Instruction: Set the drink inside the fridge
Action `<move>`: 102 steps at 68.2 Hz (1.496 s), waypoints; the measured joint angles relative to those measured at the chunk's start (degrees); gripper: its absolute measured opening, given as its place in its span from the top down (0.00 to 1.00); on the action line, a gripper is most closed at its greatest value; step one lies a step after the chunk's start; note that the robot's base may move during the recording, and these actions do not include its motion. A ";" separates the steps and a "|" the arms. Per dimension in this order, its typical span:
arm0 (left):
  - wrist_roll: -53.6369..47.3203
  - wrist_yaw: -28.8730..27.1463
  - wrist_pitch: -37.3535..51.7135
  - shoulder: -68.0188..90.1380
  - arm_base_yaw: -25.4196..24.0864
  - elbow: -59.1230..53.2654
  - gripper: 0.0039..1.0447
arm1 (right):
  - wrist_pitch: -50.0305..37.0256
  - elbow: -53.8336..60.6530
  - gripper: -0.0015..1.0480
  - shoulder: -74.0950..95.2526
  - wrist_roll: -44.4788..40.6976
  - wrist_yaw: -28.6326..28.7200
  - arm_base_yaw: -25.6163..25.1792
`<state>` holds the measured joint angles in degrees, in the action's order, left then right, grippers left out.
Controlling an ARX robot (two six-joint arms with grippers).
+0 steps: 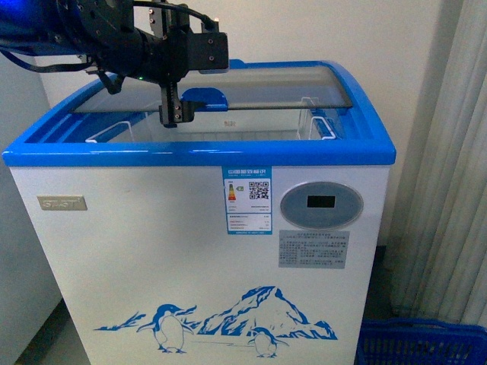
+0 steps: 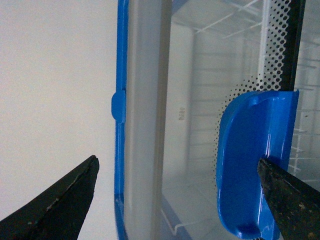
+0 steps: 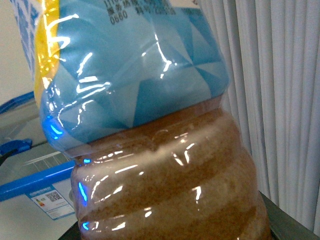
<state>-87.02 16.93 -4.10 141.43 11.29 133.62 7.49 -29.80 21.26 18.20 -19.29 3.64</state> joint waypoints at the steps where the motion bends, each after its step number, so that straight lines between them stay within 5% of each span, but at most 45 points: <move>1: -0.13 -0.37 -0.46 1.14 0.07 1.99 0.08 | 0.00 0.00 0.59 0.00 0.02 0.02 0.00; 22: -0.63 -3.08 -6.73 13.05 0.50 23.39 0.08 | 0.00 0.00 0.59 0.00 0.02 0.00 0.00; 44: 1.16 -10.84 2.91 19.71 0.61 30.60 0.08 | 0.00 0.00 0.59 0.00 0.02 0.00 0.00; 57: 6.62 -18.40 13.18 20.20 0.44 31.52 0.08 | 0.00 0.00 0.59 0.00 0.02 -0.02 0.00; 70: 17.07 -25.64 14.19 18.27 -0.22 31.65 0.08 | 0.00 0.00 0.59 0.00 0.02 0.00 0.02; 77: 32.68 -32.85 16.04 4.00 -0.17 10.73 0.08 | 0.00 0.00 0.59 0.00 0.02 0.00 0.00; 96: 66.03 -27.17 19.10 -38.49 0.70 -42.21 0.08 | 0.00 0.00 0.59 0.00 0.00 0.00 0.02; 100: 75.47 -27.08 26.49 -48.63 0.37 -57.96 0.21 | 0.04 0.00 0.59 0.02 -0.02 0.04 0.00; 102: 79.65 -25.83 30.18 -55.32 -0.76 -68.50 0.29 | 8.00 -3.34 0.59 2.14 -2.21 8.50 -3.23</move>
<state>-7.38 -8.91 26.09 86.11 10.52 65.12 15.49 -33.15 23.40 15.99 -10.79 0.40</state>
